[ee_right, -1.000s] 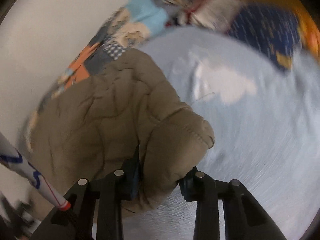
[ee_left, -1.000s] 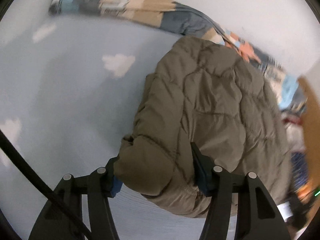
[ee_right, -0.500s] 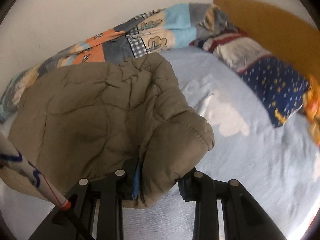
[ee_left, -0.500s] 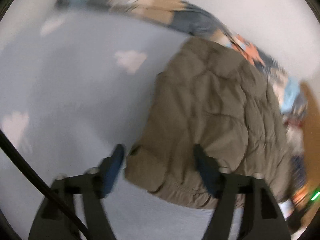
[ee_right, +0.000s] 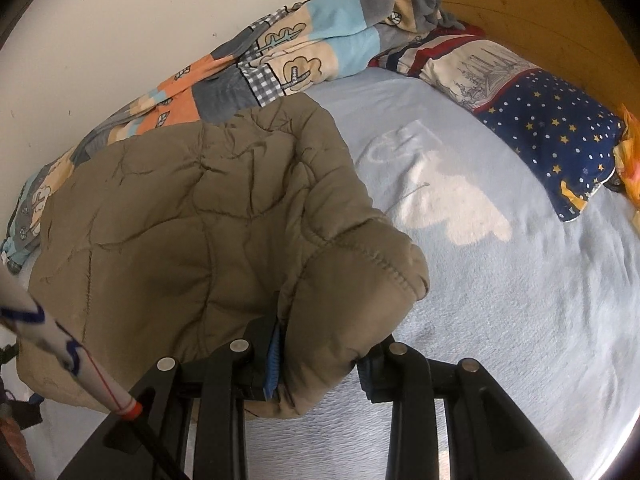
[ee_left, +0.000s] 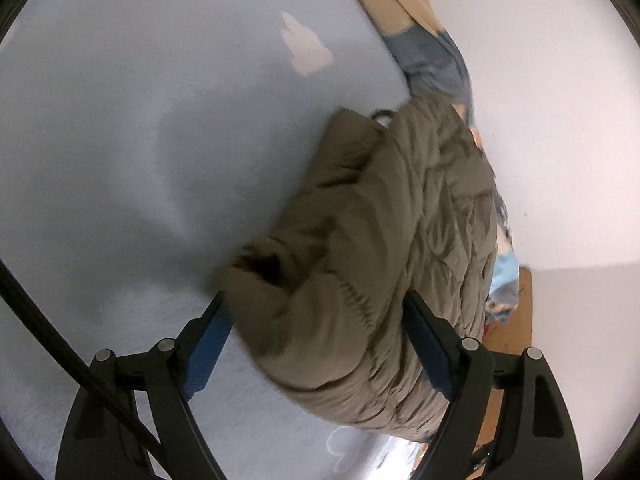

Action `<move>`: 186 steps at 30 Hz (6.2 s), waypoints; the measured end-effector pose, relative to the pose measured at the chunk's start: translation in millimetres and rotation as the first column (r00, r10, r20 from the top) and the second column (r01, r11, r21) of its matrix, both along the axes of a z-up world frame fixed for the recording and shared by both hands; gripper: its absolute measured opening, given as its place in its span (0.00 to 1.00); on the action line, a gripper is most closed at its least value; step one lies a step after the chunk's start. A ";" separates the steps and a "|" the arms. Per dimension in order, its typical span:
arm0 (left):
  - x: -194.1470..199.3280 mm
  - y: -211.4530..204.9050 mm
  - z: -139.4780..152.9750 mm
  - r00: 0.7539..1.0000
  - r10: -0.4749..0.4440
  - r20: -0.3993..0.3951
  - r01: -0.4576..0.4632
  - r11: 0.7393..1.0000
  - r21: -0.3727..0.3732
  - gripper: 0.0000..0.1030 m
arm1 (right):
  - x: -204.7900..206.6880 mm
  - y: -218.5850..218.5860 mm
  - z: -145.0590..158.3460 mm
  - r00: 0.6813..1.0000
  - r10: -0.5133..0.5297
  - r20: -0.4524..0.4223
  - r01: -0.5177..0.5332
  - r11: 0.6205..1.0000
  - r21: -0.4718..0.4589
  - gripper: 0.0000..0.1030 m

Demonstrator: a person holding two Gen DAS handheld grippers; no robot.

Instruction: Fold large clothes

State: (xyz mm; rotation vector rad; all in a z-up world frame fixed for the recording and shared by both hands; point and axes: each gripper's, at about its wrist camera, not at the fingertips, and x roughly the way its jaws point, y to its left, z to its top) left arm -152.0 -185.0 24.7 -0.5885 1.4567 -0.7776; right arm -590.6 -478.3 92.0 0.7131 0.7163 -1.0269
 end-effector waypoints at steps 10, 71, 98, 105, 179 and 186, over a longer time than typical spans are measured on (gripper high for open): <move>-41.8 -51.5 62.9 0.839 -0.260 0.477 0.079 0.927 0.367 0.44 | 10.6 3.4 2.5 0.996 0.045 -0.077 -0.049 0.998 -0.048 0.31; -166.9 121.1 72.3 0.763 -0.342 0.549 0.047 0.876 0.480 0.74 | -160.4 118.7 33.7 0.968 -0.085 0.237 0.050 0.988 0.149 0.22; -219.9 8.3 68.2 0.590 -0.490 0.642 0.141 0.845 0.516 0.90 | 17.0 143.0 20.3 0.956 0.292 -0.011 -0.292 0.956 -0.030 0.22; -229.2 17.5 78.0 0.569 -0.469 0.676 0.109 0.857 0.503 0.90 | 16.4 140.6 17.3 0.970 0.243 0.011 -0.243 0.970 -0.014 0.23; -235.6 117.7 59.9 0.632 -0.450 0.631 -0.007 0.811 0.586 0.99 | -62.1 196.7 -3.7 0.973 0.200 -0.117 -0.204 0.979 -0.022 0.42; -239.4 123.3 76.3 0.619 -0.430 0.657 -0.012 0.831 0.555 0.99 | -68.4 207.9 14.4 0.978 0.192 -0.078 -0.197 0.979 -0.056 0.42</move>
